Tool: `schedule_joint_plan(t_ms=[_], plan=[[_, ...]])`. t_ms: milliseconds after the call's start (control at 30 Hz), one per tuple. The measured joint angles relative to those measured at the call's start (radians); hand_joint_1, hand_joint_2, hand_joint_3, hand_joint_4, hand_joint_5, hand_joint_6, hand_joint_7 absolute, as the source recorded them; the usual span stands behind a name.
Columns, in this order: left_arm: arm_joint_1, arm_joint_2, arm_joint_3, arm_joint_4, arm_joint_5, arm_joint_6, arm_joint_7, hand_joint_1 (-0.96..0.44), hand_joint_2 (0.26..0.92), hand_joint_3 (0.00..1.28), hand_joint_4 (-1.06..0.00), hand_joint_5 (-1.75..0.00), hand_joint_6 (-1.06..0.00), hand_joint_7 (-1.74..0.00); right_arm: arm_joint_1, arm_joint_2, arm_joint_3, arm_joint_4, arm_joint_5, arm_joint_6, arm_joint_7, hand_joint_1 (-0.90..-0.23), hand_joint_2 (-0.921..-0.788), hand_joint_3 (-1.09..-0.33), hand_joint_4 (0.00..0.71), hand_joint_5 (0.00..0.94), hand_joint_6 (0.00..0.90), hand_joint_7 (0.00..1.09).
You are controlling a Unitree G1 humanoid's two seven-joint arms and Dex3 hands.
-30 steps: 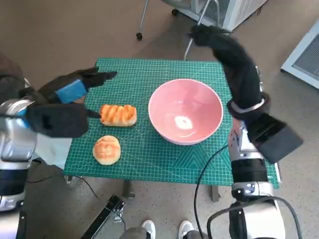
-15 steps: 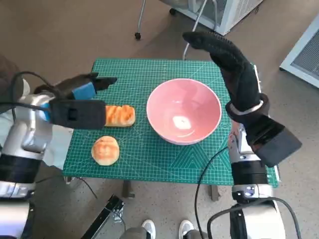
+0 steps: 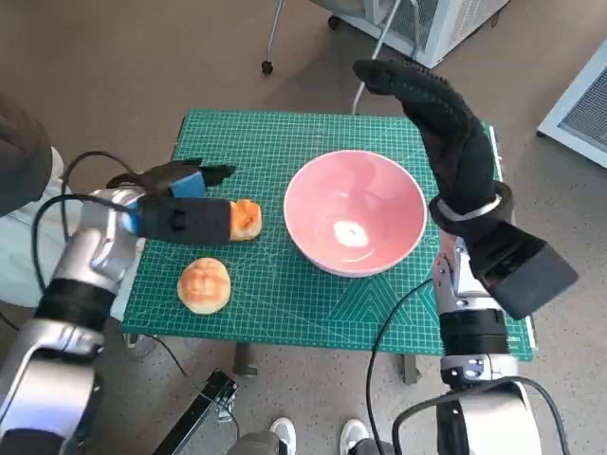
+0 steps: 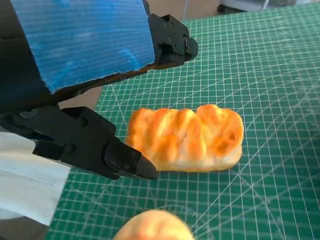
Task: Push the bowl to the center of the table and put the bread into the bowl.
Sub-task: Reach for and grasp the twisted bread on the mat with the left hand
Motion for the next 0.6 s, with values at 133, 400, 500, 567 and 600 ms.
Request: schedule_joint_plan(t_ms=[133, 400, 500, 567, 600], plan=[[-0.031, -0.036, -0.019, 0.079, 0.011, -0.004, 0.031, -0.17, 0.771, 0.01, -0.15, -0.03, -0.29, -0.06, 0.006, 0.000, 0.001, -0.010, 0.002, 0.004, 0.000, -0.678, -0.921, -0.840, 0.266, 0.016, -0.001, 0.78], [-0.071, -0.114, -0.048, 0.218, 0.015, -0.009, 0.085, -0.17, 0.791, 0.02, -0.19, -0.03, -0.35, -0.08, 0.018, -0.001, 0.002, -0.025, 0.008, 0.015, 0.000, -0.678, -0.921, -0.831, 0.264, 0.016, -0.001, 0.78], [-0.079, -0.140, -0.055, 0.260, 0.015, -0.018, 0.107, -0.16, 0.805, 0.02, -0.22, -0.04, -0.39, -0.10, 0.019, -0.001, 0.003, -0.032, 0.008, 0.017, 0.000, -0.678, -0.921, -0.830, 0.263, 0.016, -0.001, 0.78], [-0.082, -0.153, -0.058, 0.284, 0.015, -0.029, 0.124, -0.16, 0.821, 0.02, -0.27, -0.04, -0.43, -0.12, 0.021, -0.001, 0.004, -0.039, 0.008, 0.020, -0.001, -0.678, -0.921, -0.830, 0.263, 0.016, -0.001, 0.78], [-0.084, -0.158, -0.060, 0.295, 0.015, -0.036, 0.134, -0.16, 0.839, 0.03, -0.35, -0.07, -0.48, -0.15, 0.023, -0.002, 0.004, -0.044, 0.008, 0.021, -0.001, -0.677, -0.921, -0.830, 0.263, 0.016, -0.001, 0.78]])
